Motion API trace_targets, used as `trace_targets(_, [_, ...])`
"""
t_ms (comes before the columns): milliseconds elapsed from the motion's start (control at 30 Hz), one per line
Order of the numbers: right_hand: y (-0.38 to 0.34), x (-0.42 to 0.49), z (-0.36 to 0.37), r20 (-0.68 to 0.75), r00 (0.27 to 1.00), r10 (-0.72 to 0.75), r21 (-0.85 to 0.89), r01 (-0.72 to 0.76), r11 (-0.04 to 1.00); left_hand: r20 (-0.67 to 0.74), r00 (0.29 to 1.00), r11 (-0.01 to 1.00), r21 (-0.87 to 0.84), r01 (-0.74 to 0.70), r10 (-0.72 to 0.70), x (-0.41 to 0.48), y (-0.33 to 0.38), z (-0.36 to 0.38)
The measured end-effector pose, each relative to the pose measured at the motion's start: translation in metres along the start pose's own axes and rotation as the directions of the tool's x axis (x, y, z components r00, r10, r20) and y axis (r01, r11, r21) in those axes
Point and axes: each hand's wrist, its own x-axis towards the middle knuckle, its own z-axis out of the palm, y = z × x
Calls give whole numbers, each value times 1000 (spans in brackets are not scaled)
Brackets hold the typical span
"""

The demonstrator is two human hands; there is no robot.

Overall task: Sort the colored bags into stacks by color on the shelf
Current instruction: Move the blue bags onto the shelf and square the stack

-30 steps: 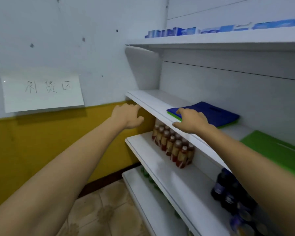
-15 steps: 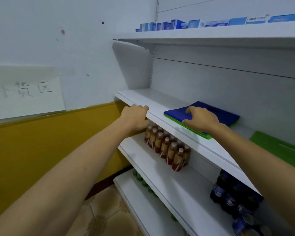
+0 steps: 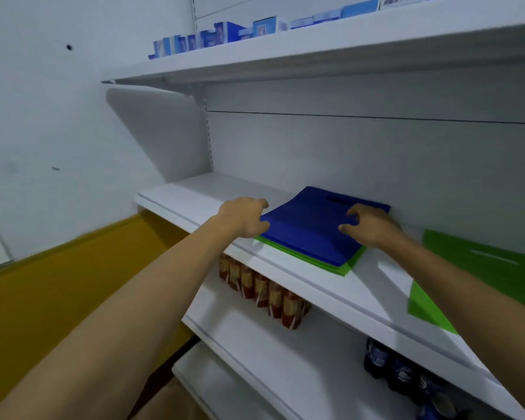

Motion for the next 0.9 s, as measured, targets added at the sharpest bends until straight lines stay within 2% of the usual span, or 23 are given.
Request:
trace_targets(167, [19,24,6,-5,997,78,33,-78,996,26,998,996,-73,-56,58,44,-2,28])
trace_targets(300, [31,23,27,54,994,91,17,-92,996,75,987,975,-182,-129,145,72,3,46])
trace_targets(467, [39,24,33,12,995,100,146,-101,984,83,968,939,-276,-206,237,107,11,57])
trace_targets(533, [38,25,34,-33,986,162,154,-155,976,106,956,930,-282,-234,273,120,12,62])
trace_targets(633, [39,25,35,-179,926,333,134,-312,940,132,921,897,-311,-312,367,133,20,65])
trace_targets(767, [42,25,34,-168,851,498,227,-458,859,97,881,848,-338,-409,464,146,36,61])
trace_targets(900, [32,25,30,-167,755,635,419,-529,738,95,856,806,-403,-434,508,161,35,64])
